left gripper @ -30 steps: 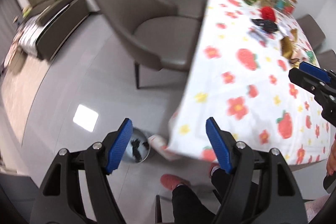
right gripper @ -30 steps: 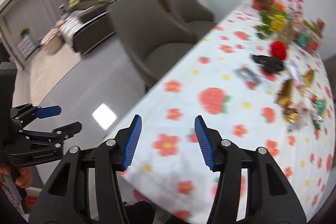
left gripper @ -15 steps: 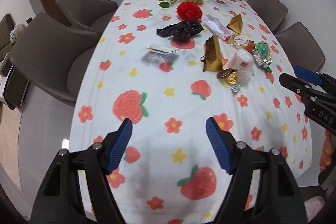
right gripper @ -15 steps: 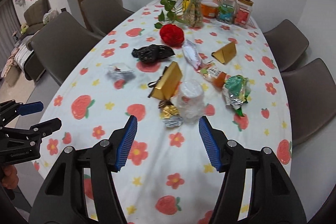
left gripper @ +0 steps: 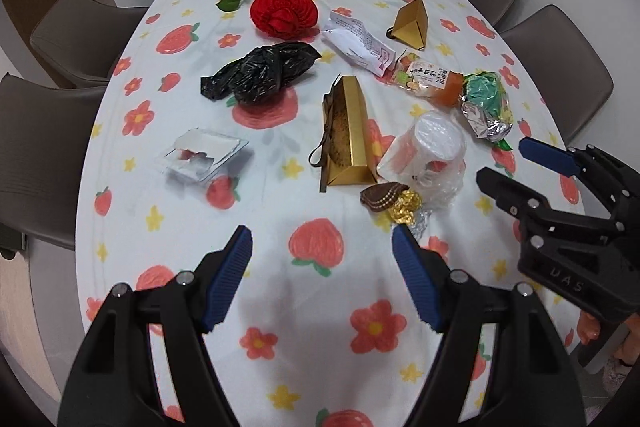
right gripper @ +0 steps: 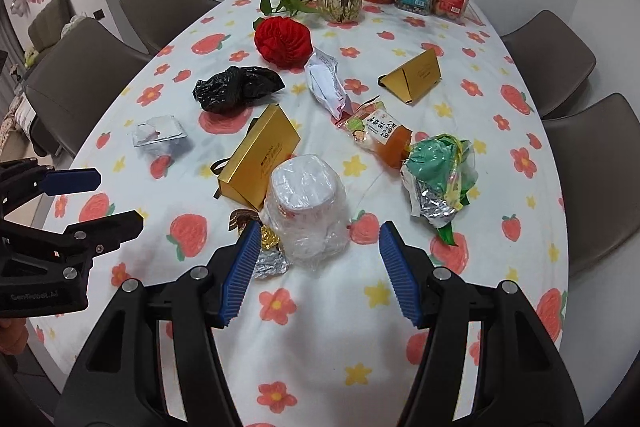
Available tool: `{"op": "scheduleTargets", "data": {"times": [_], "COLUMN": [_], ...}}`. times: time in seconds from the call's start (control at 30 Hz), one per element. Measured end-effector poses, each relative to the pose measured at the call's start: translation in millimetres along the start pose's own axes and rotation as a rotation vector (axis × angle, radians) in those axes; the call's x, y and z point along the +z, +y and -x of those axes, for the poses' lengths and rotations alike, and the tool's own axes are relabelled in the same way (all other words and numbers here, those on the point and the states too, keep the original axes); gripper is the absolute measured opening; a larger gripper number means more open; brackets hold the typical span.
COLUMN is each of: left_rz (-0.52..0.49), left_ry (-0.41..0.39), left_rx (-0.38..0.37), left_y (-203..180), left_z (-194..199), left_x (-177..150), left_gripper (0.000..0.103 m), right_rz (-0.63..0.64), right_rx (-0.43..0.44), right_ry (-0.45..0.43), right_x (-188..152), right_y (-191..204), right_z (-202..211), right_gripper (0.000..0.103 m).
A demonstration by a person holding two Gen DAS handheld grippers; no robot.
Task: Collect trash
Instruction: 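Grasp the gold box with left tool while right tool grasps the plastic-wrapped cup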
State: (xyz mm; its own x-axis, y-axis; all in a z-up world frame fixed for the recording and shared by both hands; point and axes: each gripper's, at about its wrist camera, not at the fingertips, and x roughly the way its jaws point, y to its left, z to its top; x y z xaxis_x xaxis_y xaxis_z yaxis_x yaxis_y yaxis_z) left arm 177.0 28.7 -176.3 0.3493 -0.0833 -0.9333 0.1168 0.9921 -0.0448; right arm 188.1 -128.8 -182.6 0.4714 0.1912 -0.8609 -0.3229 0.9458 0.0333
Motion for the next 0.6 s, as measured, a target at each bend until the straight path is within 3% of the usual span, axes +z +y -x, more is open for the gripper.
{"op": "scheduleTargets", "data": {"times": [0.6], "left_rz": [-0.013], "left_ry": [0.109], "left_rx": [-0.077], "left_y": [5], "left_z": [-87], "left_x": [49], "left_gripper": [0.073], "right_rz": [0.055], "right_rx": [0.041], "right_ry": [0.087], "right_x": [13], "right_y": [-10], "right_z": [-78], "right_gripper": [0.063]}}
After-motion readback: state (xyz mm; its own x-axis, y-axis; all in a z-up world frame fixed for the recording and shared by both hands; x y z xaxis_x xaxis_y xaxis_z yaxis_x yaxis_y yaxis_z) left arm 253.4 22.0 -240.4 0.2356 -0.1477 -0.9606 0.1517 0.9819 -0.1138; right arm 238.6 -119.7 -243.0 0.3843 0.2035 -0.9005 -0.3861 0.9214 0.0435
